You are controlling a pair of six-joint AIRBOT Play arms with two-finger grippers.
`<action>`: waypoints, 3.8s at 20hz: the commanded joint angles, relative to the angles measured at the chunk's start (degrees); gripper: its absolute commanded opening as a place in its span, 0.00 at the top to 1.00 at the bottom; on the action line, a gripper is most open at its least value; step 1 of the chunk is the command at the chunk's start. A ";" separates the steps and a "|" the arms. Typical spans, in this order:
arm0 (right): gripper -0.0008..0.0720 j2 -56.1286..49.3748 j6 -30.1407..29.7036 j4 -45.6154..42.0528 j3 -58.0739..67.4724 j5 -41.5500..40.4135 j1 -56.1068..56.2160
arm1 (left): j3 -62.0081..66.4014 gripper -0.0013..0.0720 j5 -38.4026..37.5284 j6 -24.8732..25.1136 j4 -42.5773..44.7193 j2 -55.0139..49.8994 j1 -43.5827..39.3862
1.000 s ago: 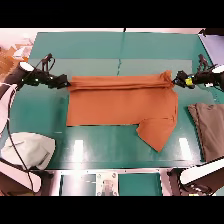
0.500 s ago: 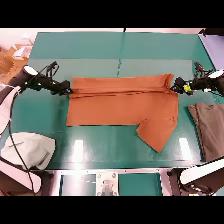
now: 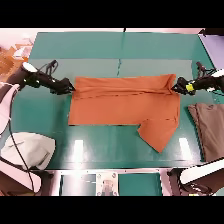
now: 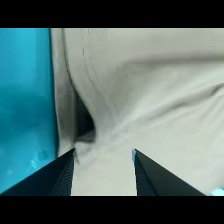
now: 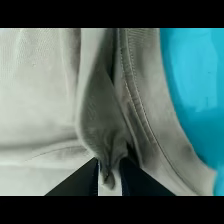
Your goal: Fold the shirts.
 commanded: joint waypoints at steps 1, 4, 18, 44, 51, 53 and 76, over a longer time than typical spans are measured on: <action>0.75 2.49 1.20 -0.11 0.96 7.30 -3.43 | 5.44 0.38 -13.35 -8.09 1.86 1.44 2.97; 0.75 8.66 1.09 -0.76 -5.20 10.97 -7.93 | 2.89 0.38 -19.93 -11.96 10.03 6.69 4.44; 0.43 45.20 2.43 -2.40 -58.64 0.66 -24.98 | -56.35 0.00 10.88 -10.93 -3.50 41.29 -2.43; 0.97 47.98 9.64 -3.10 -60.22 2.25 -10.60 | -48.50 0.96 15.56 -20.90 11.21 35.91 -14.21; 0.97 55.41 13.60 -5.01 -54.95 11.54 -10.60 | -47.25 0.96 6.29 -23.32 17.66 43.71 -14.19; 0.97 55.49 13.57 -2.21 -51.21 12.35 -10.40 | -44.26 0.96 5.90 -22.88 17.66 43.71 -14.21; 0.52 4.44 7.34 5.92 -5.70 -9.66 3.37 | 5.68 0.22 13.20 -20.35 15.02 0.98 -10.12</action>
